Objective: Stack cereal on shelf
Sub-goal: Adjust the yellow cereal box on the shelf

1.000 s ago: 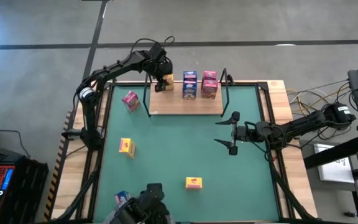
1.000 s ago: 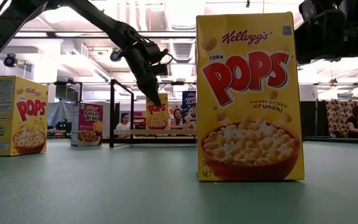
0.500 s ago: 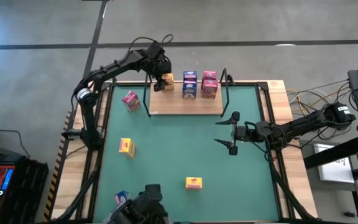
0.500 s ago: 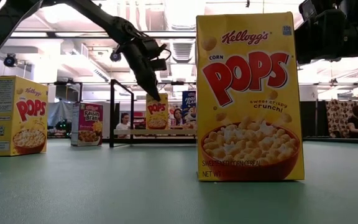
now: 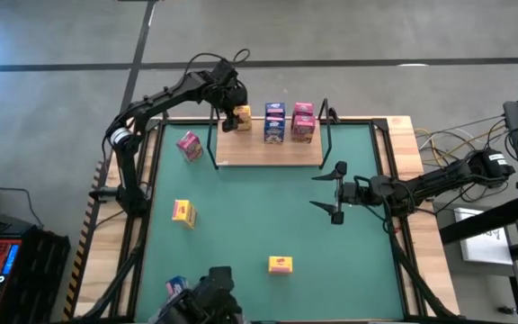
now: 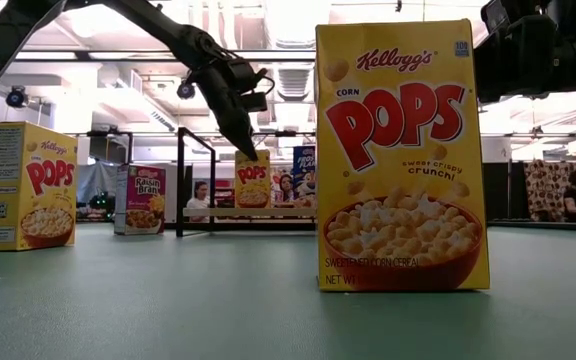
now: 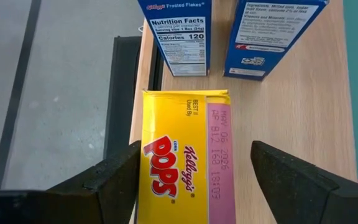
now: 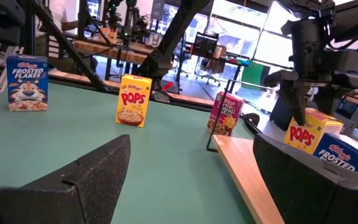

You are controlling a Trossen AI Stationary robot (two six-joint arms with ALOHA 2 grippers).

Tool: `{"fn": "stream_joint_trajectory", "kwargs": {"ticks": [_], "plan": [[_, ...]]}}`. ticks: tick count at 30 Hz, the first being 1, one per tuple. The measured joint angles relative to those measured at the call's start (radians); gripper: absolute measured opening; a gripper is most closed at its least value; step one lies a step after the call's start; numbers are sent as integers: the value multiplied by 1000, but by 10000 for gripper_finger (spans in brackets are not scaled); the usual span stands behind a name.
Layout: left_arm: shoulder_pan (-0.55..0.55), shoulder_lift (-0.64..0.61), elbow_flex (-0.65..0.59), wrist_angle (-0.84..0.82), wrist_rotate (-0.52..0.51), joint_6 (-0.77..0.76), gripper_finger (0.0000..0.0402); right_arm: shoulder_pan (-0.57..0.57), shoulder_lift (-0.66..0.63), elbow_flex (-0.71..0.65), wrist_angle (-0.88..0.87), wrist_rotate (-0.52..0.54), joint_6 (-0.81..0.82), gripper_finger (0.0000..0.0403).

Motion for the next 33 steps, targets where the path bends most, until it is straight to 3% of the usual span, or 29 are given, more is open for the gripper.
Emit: {"fn": "stream_joint_trajectory", "kwargs": {"ticks": [8,17,33], "plan": [[0,-32,24,-7,-2,-8,277,0,0,0,0,0,0,327],[-6,-34,104,-136,-2,-57,277,0,0,0,0,0,0,327],[-7,-31,72,-147,-2,-65,277,0,0,0,0,0,0,327]]}}
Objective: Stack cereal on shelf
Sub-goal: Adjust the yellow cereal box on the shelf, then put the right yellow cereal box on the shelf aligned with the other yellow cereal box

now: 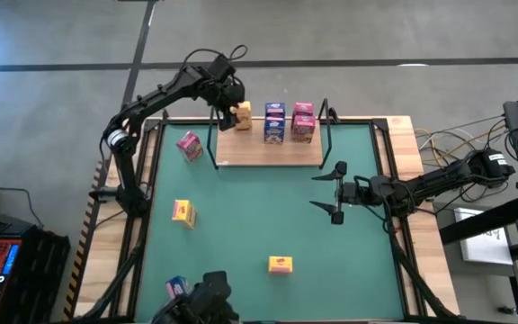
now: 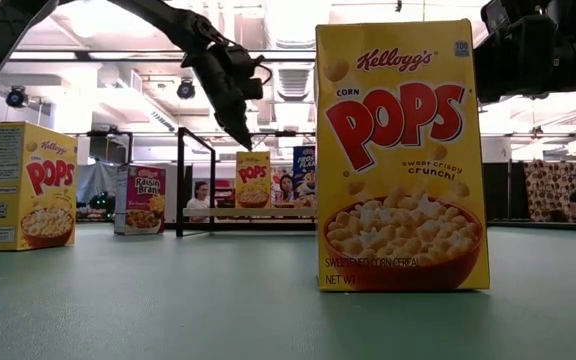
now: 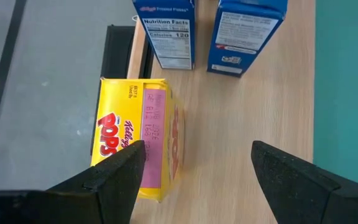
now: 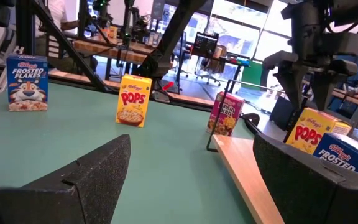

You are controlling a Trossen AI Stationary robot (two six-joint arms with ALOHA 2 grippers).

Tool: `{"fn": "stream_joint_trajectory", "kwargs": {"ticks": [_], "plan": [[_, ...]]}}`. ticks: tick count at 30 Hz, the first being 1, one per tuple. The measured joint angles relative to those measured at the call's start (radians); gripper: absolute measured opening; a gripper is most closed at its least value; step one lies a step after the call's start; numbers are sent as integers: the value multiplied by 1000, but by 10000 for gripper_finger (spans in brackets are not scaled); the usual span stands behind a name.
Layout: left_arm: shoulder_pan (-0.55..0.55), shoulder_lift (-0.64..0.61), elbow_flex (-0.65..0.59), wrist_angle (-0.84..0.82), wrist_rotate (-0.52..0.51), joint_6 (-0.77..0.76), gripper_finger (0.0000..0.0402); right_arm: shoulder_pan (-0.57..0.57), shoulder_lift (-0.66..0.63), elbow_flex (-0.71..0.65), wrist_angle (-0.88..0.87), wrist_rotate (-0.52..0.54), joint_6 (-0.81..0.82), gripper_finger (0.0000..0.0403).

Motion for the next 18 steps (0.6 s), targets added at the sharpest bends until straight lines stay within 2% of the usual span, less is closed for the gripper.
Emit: {"fn": "stream_joint_trajectory", "kwargs": {"ticks": [10,18], "plan": [[-22,-32,11,3,-1,-15,277,0,0,0,0,0,0,327],[-138,-87,4,-55,-4,-93,277,0,0,0,0,0,0,327]]}}
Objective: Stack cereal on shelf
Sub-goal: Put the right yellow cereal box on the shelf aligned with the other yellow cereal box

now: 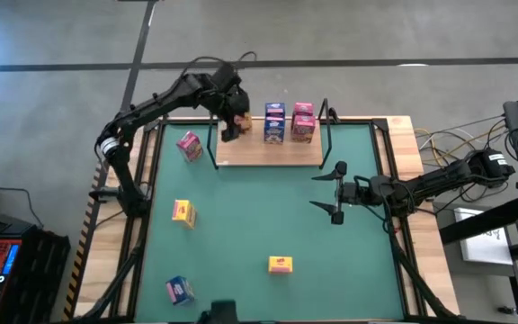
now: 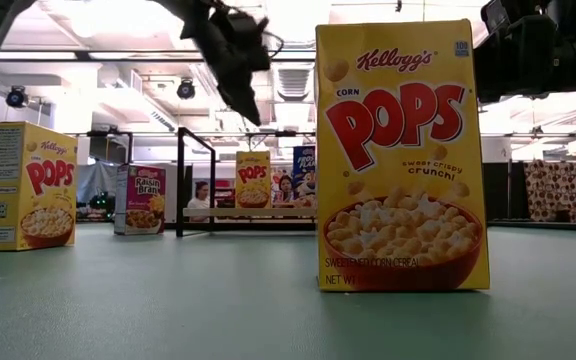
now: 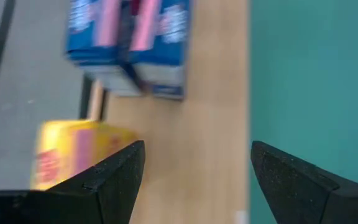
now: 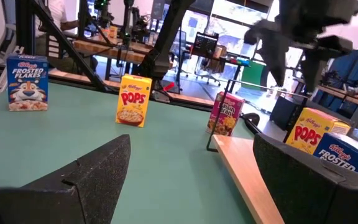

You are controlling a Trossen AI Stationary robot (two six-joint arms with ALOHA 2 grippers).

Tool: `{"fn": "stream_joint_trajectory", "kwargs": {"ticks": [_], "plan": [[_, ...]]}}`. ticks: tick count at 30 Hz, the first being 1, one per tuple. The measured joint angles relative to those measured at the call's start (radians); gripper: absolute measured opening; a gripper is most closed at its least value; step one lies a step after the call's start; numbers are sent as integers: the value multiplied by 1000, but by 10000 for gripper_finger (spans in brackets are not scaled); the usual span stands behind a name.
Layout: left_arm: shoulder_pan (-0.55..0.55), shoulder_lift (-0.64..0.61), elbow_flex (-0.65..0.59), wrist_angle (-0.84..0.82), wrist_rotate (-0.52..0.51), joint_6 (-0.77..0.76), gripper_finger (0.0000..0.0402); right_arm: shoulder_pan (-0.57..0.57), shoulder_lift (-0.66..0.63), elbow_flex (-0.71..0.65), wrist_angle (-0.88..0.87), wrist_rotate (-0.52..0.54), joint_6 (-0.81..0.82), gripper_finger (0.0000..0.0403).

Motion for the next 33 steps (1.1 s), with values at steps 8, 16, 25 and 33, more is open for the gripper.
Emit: {"fn": "stream_joint_trajectory", "kwargs": {"ticks": [8,16,25,33], "plan": [[-220,-59,-60,38,-99,-115,277,0,0,0,0,0,0,327],[-433,-63,-121,80,-239,-302,277,0,0,0,-1,0,0,327],[-678,-67,-125,79,-444,-477,277,0,0,0,0,0,0,327],[-895,-67,-169,132,-576,-613,277,0,0,0,0,0,0,327]]}}
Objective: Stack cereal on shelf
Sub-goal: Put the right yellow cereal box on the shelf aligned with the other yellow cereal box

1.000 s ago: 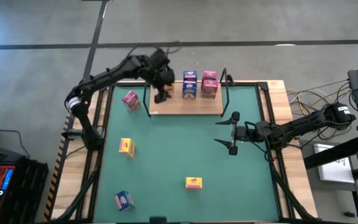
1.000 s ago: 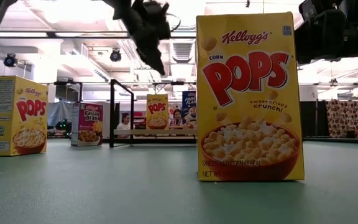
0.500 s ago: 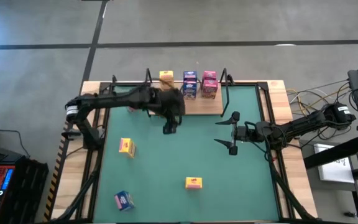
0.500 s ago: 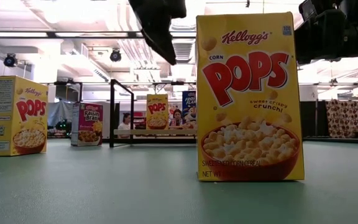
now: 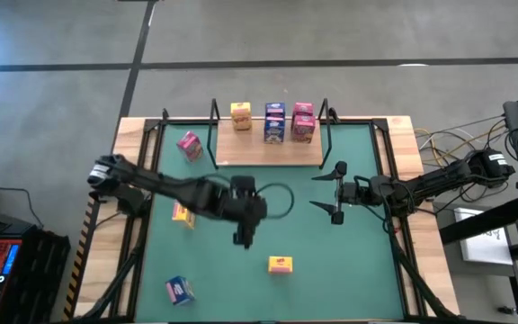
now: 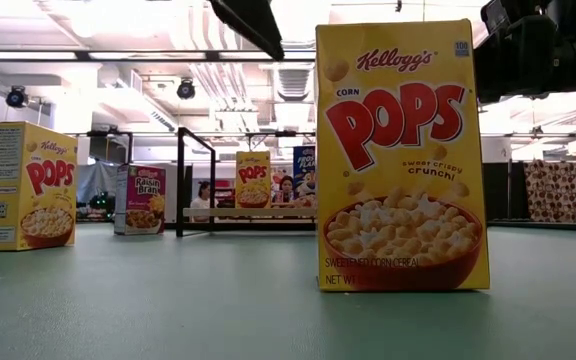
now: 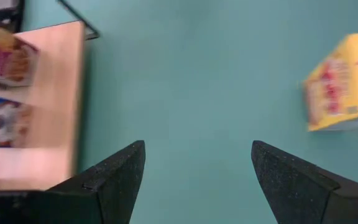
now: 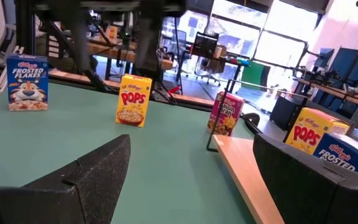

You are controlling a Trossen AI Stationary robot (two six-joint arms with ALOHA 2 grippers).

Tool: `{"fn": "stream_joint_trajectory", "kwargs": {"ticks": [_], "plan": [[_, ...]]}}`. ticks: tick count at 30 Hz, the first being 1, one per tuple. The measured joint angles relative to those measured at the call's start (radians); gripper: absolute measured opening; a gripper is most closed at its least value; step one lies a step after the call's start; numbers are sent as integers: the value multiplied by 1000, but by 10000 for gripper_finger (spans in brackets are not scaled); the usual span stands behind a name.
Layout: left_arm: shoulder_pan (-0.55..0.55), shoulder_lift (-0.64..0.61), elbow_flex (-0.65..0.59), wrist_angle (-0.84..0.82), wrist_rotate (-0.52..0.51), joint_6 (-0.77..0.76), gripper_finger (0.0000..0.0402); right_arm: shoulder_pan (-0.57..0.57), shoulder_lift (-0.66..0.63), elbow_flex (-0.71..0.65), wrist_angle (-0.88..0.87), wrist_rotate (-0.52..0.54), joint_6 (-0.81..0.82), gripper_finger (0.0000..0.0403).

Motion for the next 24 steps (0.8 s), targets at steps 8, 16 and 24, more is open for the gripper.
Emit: {"fn": "stream_joint_trajectory", "kwargs": {"ticks": [8,16,24], "plan": [[-170,1,-80,108,-182,-134,277,0,0,0,0,0,0,327],[-287,1,-100,223,-206,-229,277,0,0,0,0,0,0,327],[-346,32,-100,260,-276,-264,277,0,0,0,0,0,0,327]]}}
